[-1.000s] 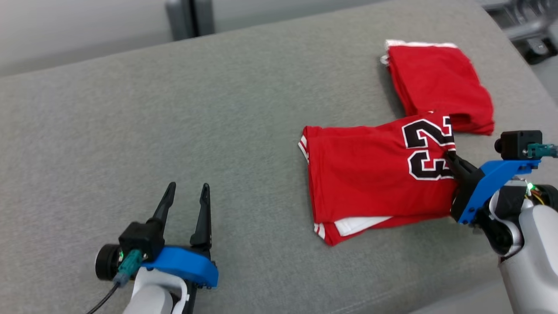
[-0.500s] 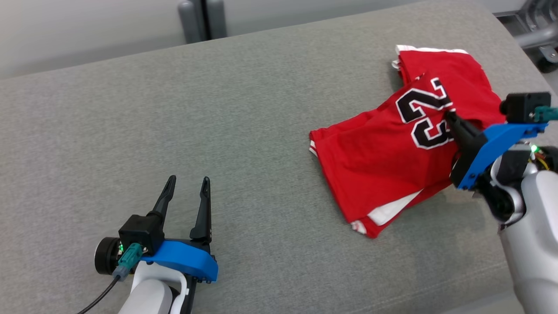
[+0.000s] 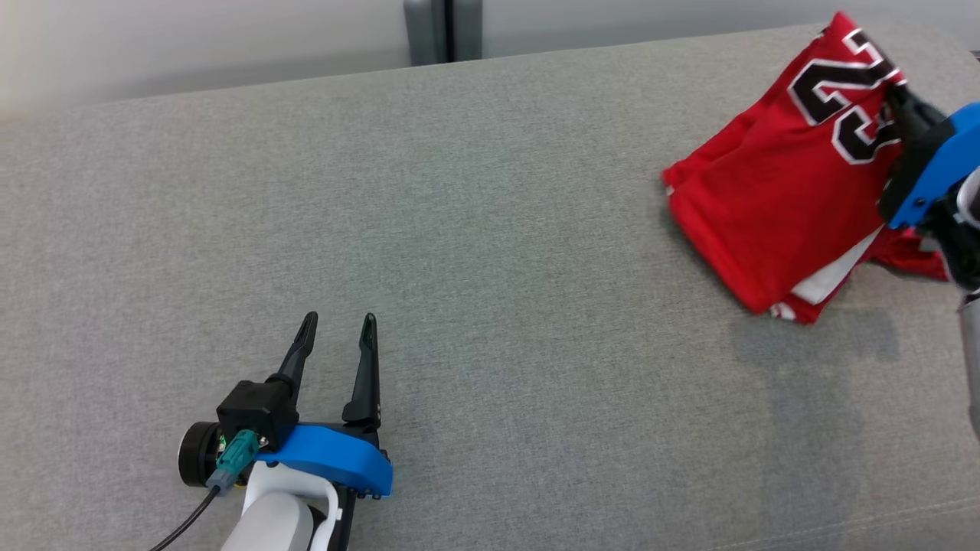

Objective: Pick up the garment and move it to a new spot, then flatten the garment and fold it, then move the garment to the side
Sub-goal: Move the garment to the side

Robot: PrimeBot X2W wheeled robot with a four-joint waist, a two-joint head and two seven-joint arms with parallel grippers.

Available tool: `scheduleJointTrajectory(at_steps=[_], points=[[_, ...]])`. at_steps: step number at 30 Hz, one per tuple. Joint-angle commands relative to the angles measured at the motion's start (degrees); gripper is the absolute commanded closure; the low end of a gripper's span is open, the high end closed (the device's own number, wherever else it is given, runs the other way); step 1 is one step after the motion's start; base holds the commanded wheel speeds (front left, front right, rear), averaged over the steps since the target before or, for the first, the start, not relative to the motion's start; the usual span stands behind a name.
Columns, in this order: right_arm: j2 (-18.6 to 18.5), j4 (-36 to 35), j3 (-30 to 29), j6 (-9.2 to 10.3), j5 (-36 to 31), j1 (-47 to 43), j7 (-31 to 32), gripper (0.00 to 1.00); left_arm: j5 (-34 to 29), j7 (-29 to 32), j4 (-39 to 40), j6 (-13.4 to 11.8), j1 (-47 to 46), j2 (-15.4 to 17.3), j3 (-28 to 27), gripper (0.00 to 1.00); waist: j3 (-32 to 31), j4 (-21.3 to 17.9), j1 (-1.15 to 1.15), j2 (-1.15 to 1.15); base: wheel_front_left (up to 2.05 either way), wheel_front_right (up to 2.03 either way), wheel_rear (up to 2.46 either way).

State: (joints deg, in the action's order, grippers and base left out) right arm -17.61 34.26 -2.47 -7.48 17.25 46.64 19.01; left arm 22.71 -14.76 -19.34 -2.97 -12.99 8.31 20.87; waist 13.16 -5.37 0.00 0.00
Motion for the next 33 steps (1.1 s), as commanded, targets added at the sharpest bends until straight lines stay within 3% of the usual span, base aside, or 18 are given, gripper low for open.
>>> scheduleJointTrajectory(at_steps=[1, 13, 24, 25, 26, 27, 33], points=[[-0.75, 0.46, -1.16, -0.03, -0.98, 1.82, -0.04, 1.00, 0.12, -0.32, -0.13, 0.24, -0.01, -0.20, -0.38, 0.00, 0.21, 0.59, 0.00, 0.00, 0.00, 0.00, 0.00], [-3.17, 3.33, -10.02, -0.03, -8.16, 6.14, 0.11, 1.00, -0.71, -0.45, -0.11, 0.63, -0.70, -0.30, -0.83, 0.00, 1.56, 1.85, 0.00, 0.00, 0.00, 0.00, 0.00], [-7.56, 6.19, -13.83, -0.02, -20.54, 5.98, -0.89, 1.00, -1.40, -0.48, -0.31, 1.04, -2.23, -0.30, -0.38, 0.00, 4.76, 3.64, 0.00, 0.00, 0.00, 0.00, 0.00], [-7.88, 6.50, -13.54, -0.02, -22.37, 5.54, -1.05, 0.92, -1.44, -0.48, -0.34, 1.05, -2.34, -0.28, -0.42, 0.00, 4.88, 3.75, 0.00, 0.00, 0.00, 0.00, 0.00], [-8.21, 6.53, -14.05, -0.01, -24.03, 5.25, -1.48, 0.57, -1.49, -0.49, -0.32, 1.03, -2.44, -0.27, -0.47, 0.00, 5.01, 3.83, 0.00, 0.00, 0.00, 0.00, 0.00], [-8.45, 6.55, -14.27, -0.01, -26.05, 5.00, -1.86, 0.00, -1.53, -0.49, -0.29, 1.02, -2.53, -0.25, -0.51, 0.00, 5.14, 3.90, 0.00, 0.00, 0.00, 0.00, 0.00], [-6.41, 7.60, -16.66, -0.02, -29.95, 5.36, -3.50, 0.00, -1.61, -0.49, -0.23, 0.94, -2.60, -0.06, -0.79, 0.00, 5.35, 3.79, 0.00, 0.00, 0.00, 0.00, 0.00]])
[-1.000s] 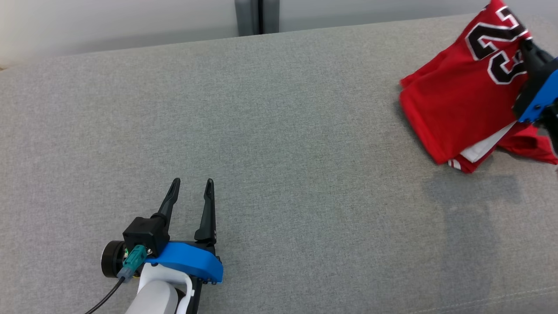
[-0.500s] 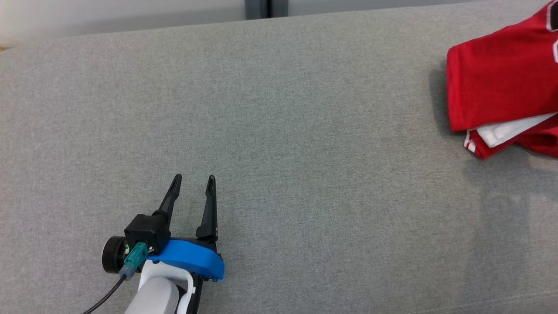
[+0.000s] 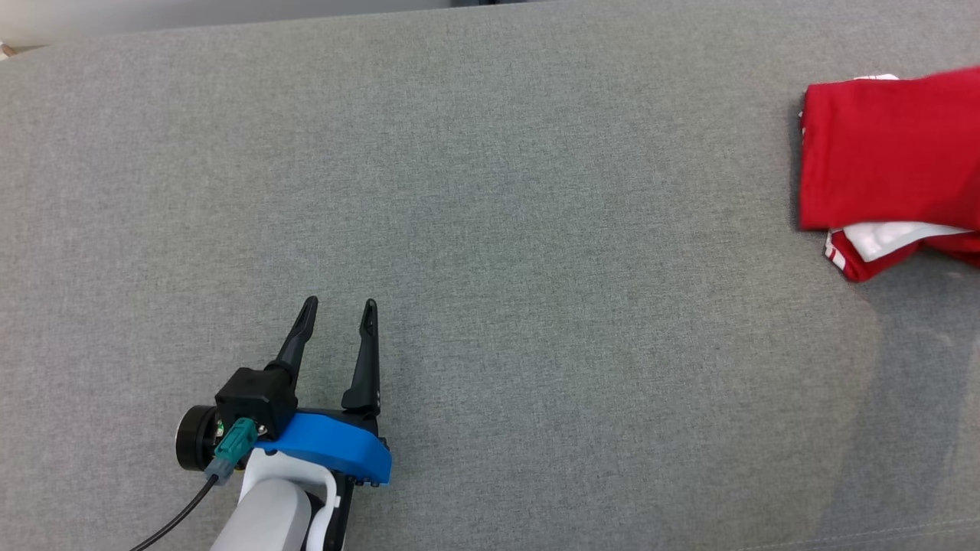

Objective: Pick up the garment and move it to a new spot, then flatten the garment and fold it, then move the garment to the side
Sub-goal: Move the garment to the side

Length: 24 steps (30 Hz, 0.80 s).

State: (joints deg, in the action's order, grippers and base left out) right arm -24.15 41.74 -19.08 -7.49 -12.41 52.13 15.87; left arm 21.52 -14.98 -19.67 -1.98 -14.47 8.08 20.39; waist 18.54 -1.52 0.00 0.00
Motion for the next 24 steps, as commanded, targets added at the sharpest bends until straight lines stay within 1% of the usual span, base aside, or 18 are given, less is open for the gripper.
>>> scheduleJointTrajectory(at_steps=[1, 9, 14, 17, 24], points=[[0.42, 0.27, -0.46, 0.00, -0.75, 0.11, -0.67, 0.00, -0.42, -0.27, 0.13, -0.08, -1.09, 0.23, -0.37, 0.00, -0.01, -0.17, 0.00, 0.00, 0.00, 0.00, 0.00], [2.35, 1.92, -0.97, -0.01, -2.34, 1.41, -3.67, 0.00, -0.41, -0.28, -0.14, -0.35, -1.07, 0.42, -0.28, 0.00, -0.55, -1.02, 0.00, 0.00, 0.00, 0.00, 0.00], [3.29, 3.42, 0.07, -0.01, -1.18, 0.91, -6.14, 0.00, -0.21, -0.28, -0.36, -0.55, -0.80, 0.57, -0.40, 0.00, -1.73, -1.27, 0.00, 0.00, 0.00, 0.00, 0.00], [4.57, 4.32, 1.87, -0.01, 0.46, 0.13, -8.53, 0.00, 0.13, -0.28, 0.17, -0.93, -0.51, 0.43, -1.35, 0.00, -2.99, -1.30, 0.00, 0.00, 0.00, 0.00, 0.00], [7.27, 5.59, 7.70, -0.01, 5.51, -3.22, -15.69, 0.00, 0.99, -0.28, 0.21, -1.28, 1.12, -0.41, -5.48, 0.00, -7.77, -0.79, 0.00, 0.00, 0.00, 0.00, 0.00]])
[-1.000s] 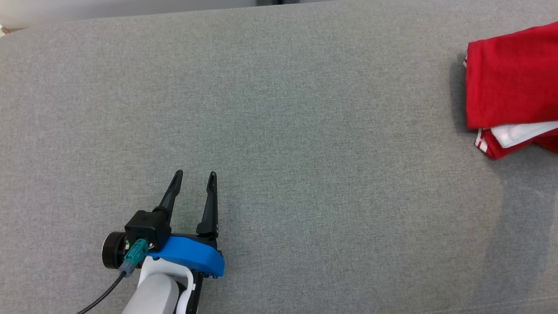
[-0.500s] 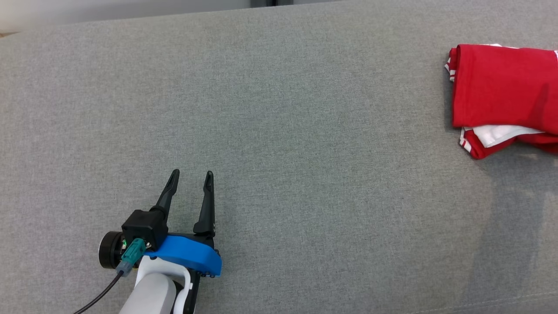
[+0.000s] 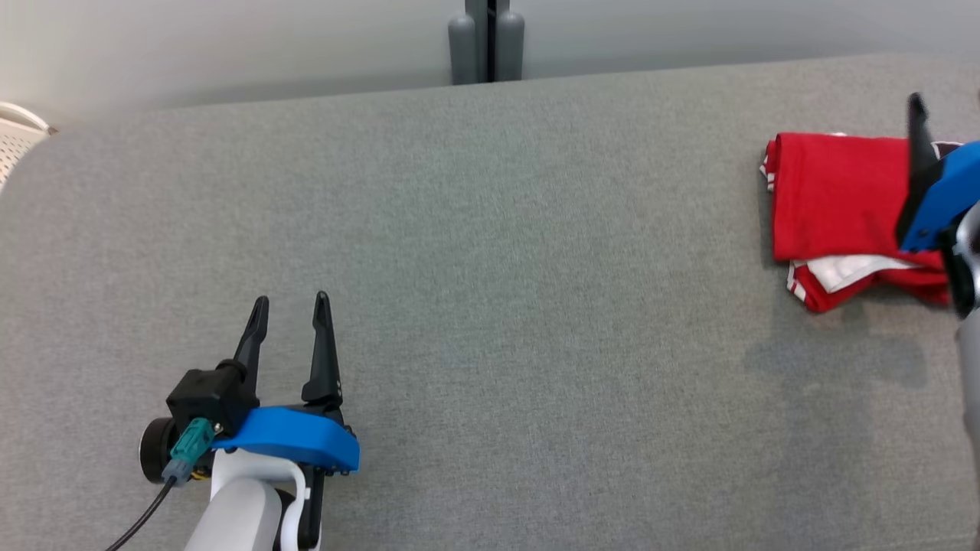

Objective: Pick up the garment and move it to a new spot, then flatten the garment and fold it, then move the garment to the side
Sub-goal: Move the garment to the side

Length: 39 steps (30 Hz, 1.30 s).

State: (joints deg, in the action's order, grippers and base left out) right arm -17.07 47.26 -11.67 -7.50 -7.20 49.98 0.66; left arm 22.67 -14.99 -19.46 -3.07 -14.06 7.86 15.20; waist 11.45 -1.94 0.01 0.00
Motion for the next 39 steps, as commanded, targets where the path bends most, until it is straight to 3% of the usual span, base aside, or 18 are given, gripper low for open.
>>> scheduleJointTrajectory(at_steps=[1, 11, 21, 24, 30, 39], points=[[0.79, 0.02, 1.27, 0.00, 1.01, -1.99, -1.53, 0.00, -0.28, -0.27, -0.10, -0.09, 1.05, -0.30, -0.71, 0.00, -1.49, -0.22, -0.01, 0.00, 0.00, 0.00, 0.00], [7.25, -5.64, 7.77, 0.00, 8.42, -15.77, -10.45, 0.00, -0.17, -0.27, -1.54, 0.36, 6.52, -1.84, -3.45, 0.00, -9.57, 1.99, -0.01, 0.00, 0.00, 0.00, 0.00], [13.47, -19.41, 5.74, 0.00, 8.24, -34.49, -13.44, 0.00, -1.00, -0.27, -1.10, 0.10, 11.71, -2.28, -3.92, 0.00, -13.59, 4.05, -0.01, 0.00, 0.00, 0.00, 0.00], [14.09, -23.92, 5.55, 0.00, 8.09, -38.96, -13.37, 0.00, -1.85, -0.27, -0.59, -0.61, 12.59, -1.93, -3.52, 0.00, -13.93, 4.36, -0.01, 0.00, 0.00, 0.00, 0.00], [14.16, -29.48, 8.67, 0.00, 14.25, -45.52, -13.14, 0.00, -2.81, -0.27, 0.59, -1.55, 13.57, -1.59, -3.17, 0.00, -14.28, 4.68, -0.01, 0.00, 0.00, 0.00, 0.00], [14.14, -31.40, 10.84, 0.00, 16.42, -48.51, -12.38, 0.00, -3.75, 0.34, 1.76, -2.12, 14.75, -0.71, -2.29, 0.00, -13.96, 4.57, -0.01, 0.00, 0.00, 0.00, 0.00]])
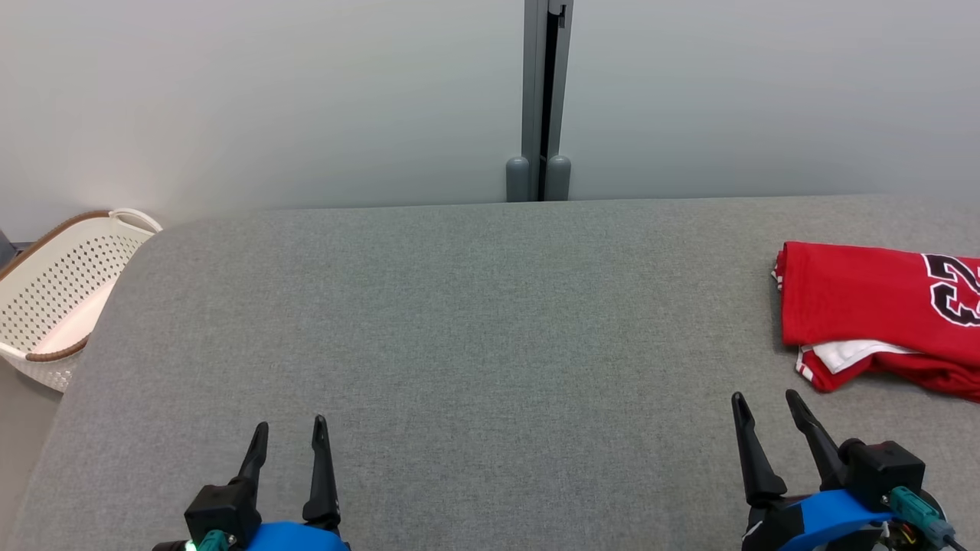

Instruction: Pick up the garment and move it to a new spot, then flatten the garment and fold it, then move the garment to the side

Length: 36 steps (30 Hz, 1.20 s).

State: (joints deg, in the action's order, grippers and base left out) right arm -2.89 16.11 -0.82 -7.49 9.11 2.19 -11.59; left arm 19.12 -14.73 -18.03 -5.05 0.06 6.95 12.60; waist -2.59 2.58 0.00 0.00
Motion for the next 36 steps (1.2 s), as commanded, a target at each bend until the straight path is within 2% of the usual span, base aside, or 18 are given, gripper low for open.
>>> scheduleJointTrajectory(at_steps=[1, 25, 26, 31, 36], points=[[-0.03, -0.30, -0.02, -0.01, 0.28, -0.79, -0.20, 0.00, -0.22, 0.20, 0.39, -0.08, 0.59, 0.22, 0.41, 0.00, 0.14, 0.09, 0.00, 0.00, 0.00, 0.00, 0.00], [-0.02, -0.07, -0.83, -0.01, 0.54, -0.58, 0.43, 0.00, 0.91, 1.81, 0.33, -0.19, -0.15, 0.75, 2.03, 0.00, 0.58, 0.28, 0.00, 0.00, 0.00, 0.00, 0.00], [0.00, 0.07, -0.80, 0.00, 0.35, -0.03, 0.39, 1.00, 0.82, 1.76, 0.24, 0.01, 0.12, 0.38, 1.89, 1.00, 0.58, 0.28, -0.01, 0.00, 0.00, 0.00, 0.00], [0.22, 2.50, -0.80, 0.00, 0.67, -0.52, 0.77, 1.00, 1.39, 2.18, -2.01, 0.10, 1.42, -0.11, 1.97, 1.00, 0.60, 0.26, 0.00, 0.00, 0.00, 0.00, 0.00], [0.20, 2.40, -1.51, 0.00, 7.50, 0.16, 2.51, 1.00, 7.34, 3.85, -1.59, 1.14, 0.65, -0.44, 0.10, 1.00, 0.70, 0.13, 0.00, 0.00, 0.00, 0.00, 0.00]])
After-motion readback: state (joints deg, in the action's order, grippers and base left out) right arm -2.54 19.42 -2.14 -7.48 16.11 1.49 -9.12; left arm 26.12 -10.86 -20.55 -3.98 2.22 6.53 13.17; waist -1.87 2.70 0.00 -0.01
